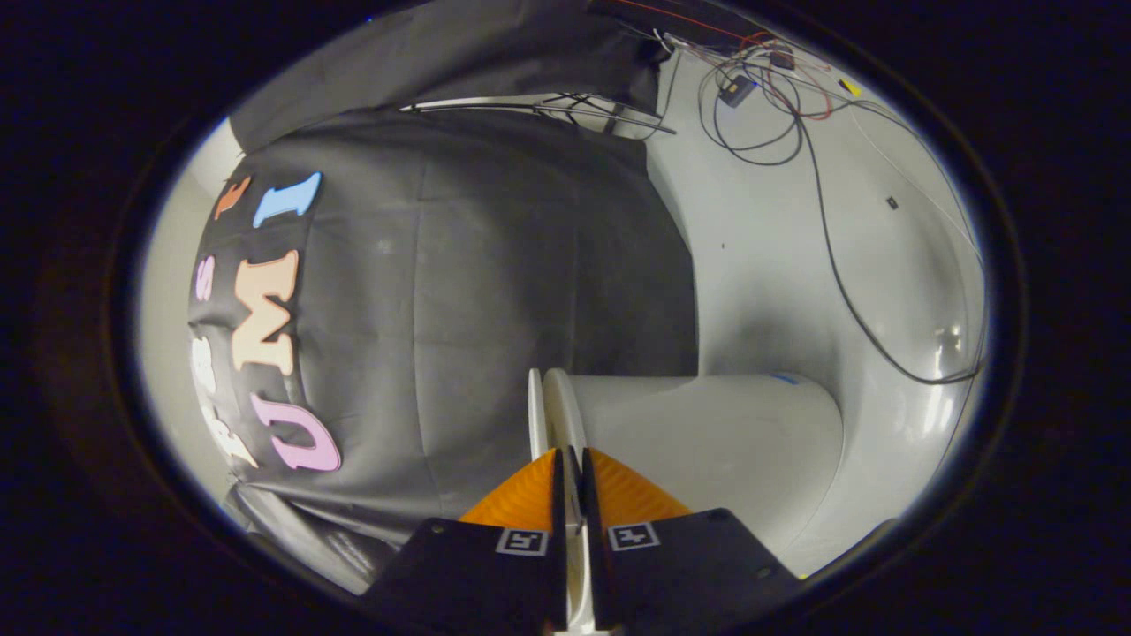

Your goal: Open the toilet lid.

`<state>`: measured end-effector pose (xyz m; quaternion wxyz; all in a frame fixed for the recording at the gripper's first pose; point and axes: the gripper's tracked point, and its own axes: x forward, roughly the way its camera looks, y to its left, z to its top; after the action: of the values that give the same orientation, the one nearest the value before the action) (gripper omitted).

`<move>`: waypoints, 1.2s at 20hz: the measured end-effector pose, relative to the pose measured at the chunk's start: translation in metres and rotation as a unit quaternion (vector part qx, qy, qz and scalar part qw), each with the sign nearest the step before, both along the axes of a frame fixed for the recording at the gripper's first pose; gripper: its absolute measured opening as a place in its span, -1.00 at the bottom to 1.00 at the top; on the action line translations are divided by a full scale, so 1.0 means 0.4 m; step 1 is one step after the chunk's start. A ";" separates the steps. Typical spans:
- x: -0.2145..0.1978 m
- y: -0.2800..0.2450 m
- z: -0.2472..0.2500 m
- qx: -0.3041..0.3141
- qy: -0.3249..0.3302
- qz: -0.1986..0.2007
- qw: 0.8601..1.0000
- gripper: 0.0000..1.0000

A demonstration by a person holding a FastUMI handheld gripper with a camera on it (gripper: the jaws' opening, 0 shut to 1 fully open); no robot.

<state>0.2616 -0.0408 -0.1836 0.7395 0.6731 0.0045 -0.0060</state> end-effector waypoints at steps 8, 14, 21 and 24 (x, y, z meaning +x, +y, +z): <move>-0.010 0.008 0.022 -0.053 0.019 0.004 0.998 -0.89; -0.023 0.050 0.137 -0.140 0.016 0.004 0.990 -0.89; -0.034 0.112 0.274 -0.236 0.003 0.020 0.971 -0.89; -0.028 0.152 0.339 -0.271 -0.006 0.024 0.962 -0.89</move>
<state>0.2502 0.0200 -0.0481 0.8941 0.4474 0.0143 0.0154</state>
